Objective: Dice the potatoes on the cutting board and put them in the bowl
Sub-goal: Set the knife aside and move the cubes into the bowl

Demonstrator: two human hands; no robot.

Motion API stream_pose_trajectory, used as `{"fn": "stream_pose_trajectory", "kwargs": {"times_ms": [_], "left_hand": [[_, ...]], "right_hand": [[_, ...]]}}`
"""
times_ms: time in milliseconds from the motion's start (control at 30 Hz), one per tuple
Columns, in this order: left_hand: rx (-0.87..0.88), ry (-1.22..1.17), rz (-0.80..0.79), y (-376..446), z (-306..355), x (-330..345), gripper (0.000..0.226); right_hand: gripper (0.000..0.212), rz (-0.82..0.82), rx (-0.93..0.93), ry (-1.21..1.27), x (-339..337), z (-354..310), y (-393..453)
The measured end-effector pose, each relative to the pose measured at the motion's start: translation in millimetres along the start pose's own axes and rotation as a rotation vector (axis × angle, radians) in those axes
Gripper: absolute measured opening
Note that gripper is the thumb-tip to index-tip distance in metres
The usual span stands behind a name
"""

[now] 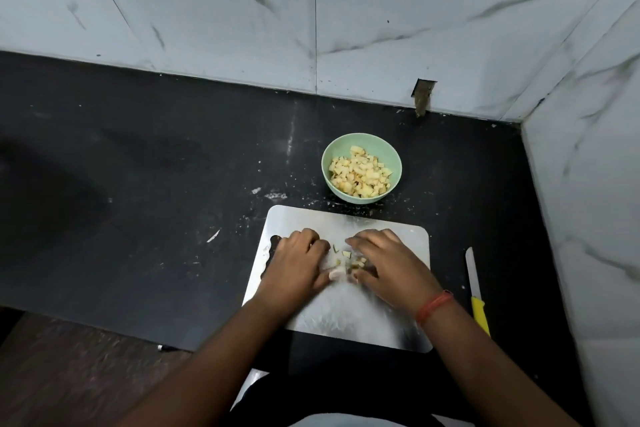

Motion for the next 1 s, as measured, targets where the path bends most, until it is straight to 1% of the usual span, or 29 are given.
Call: {"fn": "stream_pose_trajectory", "kwargs": {"times_ms": [100, 200, 300, 400, 533, 600, 733, 800, 900, 1000], "left_hand": [[0.046, 0.041, -0.017, 0, 1, 6, 0.046], [0.107, -0.003, 0.008, 4, 1, 9, 0.041], [0.121, -0.031, 0.024, 10, -2, 10, 0.033], [0.167, 0.018, 0.028, 13, -3, 9, 0.024], [0.205, 0.107, 0.01, 14, -1, 9, 0.027], [0.195, 0.137, -0.01, 13, 0, 9, 0.036], [0.191, 0.175, -0.024, 11, 2, 8, 0.04], [0.205, 0.166, 0.002, 11, 2, 8, 0.038], [0.221, 0.137, 0.059, 12, -2, 8, 0.029], [0.222, 0.139, 0.067, 15, -3, 5, 0.032]], "right_hand": [[0.069, -0.093, 0.014, -0.033, 5, -3, 4], [0.071, -0.079, -0.029, -0.012, 11, -7, 6], [0.06, -0.028, -0.089, 0.001, 19, -5, 7], [0.044, 0.059, -0.101, 0.003, 25, -2, 6], [0.028, 0.145, -0.118, -0.059, 32, -2, 3], [0.023, 0.173, -0.125, -0.076, 34, -3, 2], [0.018, 0.172, -0.135, -0.103, 32, -3, 5], [0.012, 0.154, -0.135, -0.117, 30, -4, 7], [0.01, 0.121, -0.117, -0.135, 27, -4, 10], [0.009, 0.119, -0.062, -0.064, 24, -2, 13]]}}
Point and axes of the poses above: each hand's wrist, its own y-axis towards the middle knuckle, its own x-axis out of the palm, z = x × y, the point moved 1 cm from there along y, towards the middle knuckle, and after that the axes turned 11 degrees about y, right-handed, at the moved point
